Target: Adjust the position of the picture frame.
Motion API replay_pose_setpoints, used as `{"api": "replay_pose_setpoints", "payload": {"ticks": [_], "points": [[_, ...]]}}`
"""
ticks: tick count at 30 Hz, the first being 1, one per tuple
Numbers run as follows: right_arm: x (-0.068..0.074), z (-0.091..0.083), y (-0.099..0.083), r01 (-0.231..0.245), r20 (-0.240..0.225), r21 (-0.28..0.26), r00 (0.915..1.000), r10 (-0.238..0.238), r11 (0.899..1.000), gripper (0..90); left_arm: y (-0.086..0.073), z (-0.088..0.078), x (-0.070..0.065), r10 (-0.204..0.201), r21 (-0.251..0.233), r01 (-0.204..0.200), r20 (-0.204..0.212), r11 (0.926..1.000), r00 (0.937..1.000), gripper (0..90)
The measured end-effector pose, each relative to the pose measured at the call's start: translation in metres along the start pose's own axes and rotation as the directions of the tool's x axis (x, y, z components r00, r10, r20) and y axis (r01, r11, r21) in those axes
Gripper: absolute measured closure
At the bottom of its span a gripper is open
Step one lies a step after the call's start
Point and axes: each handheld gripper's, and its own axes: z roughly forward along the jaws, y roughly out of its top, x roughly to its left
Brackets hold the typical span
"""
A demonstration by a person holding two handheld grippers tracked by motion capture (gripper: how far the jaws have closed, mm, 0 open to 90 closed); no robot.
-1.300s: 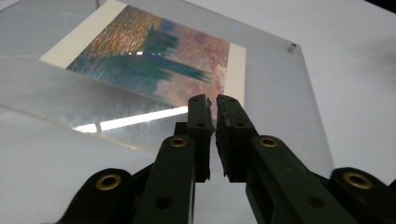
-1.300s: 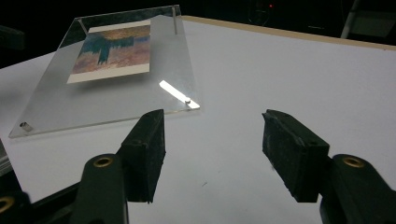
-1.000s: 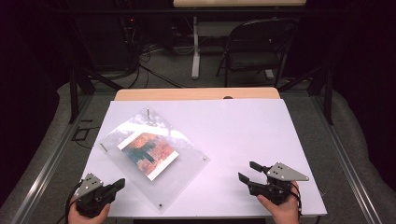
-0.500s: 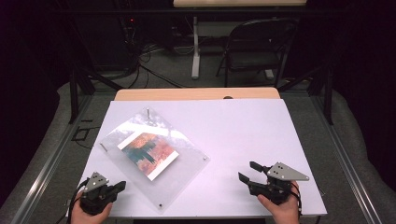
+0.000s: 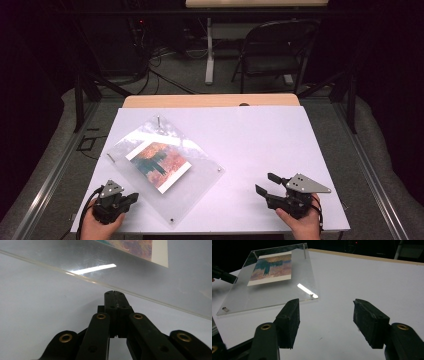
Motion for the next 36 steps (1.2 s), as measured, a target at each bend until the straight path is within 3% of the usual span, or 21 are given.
{"api": "replay_pose_setpoints", "payload": {"ticks": [11,22,28,36], "points": [[0.000,0.000,0.000,-0.003,0.000,0.001,1.0000,0.003,1.000,37.9,0.004,0.006,-0.003,0.012,0.042,-0.013,0.011,0.9990,0.9999,90.0],[0.000,0.001,0.000,-0.012,0.000,0.002,0.9999,0.012,1.000,37.9,0.006,0.008,-0.005,0.013,0.038,-0.014,0.021,0.9992,0.9997,90.0],[-0.001,0.002,0.000,-0.014,-0.002,0.001,0.9999,0.014,1.000,37.9,0.013,0.013,-0.014,0.038,0.040,-0.041,0.059,0.9984,0.9975,90.0],[-0.002,0.001,0.000,-0.020,-0.003,-0.001,0.9998,0.020,1.000,38.0,0.033,0.029,-0.038,0.084,0.035,-0.088,0.120,0.9955,0.9892,90.0]]}}
